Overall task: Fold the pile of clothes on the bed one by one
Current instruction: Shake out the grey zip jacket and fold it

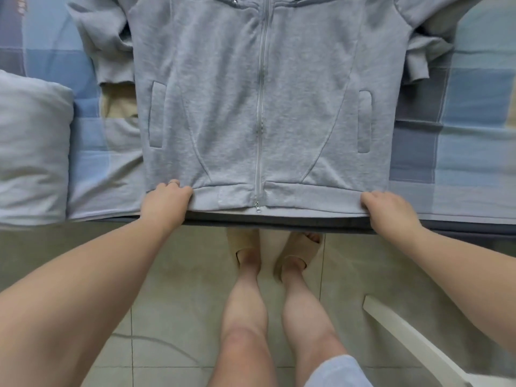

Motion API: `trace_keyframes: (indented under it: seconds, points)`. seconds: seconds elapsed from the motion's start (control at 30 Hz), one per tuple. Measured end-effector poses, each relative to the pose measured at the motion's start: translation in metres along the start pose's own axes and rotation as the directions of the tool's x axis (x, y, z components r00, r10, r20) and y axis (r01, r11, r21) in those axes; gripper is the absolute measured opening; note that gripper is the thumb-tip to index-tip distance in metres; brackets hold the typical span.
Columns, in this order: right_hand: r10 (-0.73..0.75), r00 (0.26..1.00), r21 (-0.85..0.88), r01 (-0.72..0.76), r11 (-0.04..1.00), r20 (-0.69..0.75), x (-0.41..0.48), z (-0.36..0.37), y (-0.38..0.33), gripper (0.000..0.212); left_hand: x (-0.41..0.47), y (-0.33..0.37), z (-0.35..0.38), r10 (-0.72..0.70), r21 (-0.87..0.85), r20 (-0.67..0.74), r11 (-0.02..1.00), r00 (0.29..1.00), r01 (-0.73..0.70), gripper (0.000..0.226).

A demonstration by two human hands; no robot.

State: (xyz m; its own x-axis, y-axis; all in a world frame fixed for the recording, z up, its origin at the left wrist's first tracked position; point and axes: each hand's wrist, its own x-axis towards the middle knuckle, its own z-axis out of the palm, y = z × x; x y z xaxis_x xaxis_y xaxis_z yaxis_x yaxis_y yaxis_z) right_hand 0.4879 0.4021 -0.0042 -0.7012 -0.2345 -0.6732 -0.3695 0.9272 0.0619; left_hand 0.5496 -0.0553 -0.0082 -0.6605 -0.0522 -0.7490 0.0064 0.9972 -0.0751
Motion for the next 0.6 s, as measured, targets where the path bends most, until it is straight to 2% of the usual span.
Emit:
trace_keyframes:
  seconds: [0.2,0.43,0.53,0.6]
  points:
    - [0.001,1.000,-0.099,-0.001,0.995,0.005,-0.017,0.011,0.004,0.029,-0.011,0.003,0.028,-0.016,0.022,-0.023,1.000,1.000,0.017,0.028]
    - [0.018,0.970,-0.105,0.008,0.994,0.241,-0.014,-0.011,-0.009,0.025,-0.016,0.030,0.004,-0.007,0.117,0.142,0.993,0.990,-0.010,0.029]
    - [-0.023,0.950,-0.013,0.028,1.000,0.311,-0.013,-0.034,-0.008,0.042,-0.016,0.048,-0.021,0.068,-0.006,0.160,0.998,0.985,-0.068,0.027]
    - [-0.015,0.953,0.036,0.004,0.999,0.303,-0.010,-0.053,-0.005,0.049,-0.013,0.063,-0.042,0.139,-0.103,0.154,0.987,0.978,-0.124,0.029]
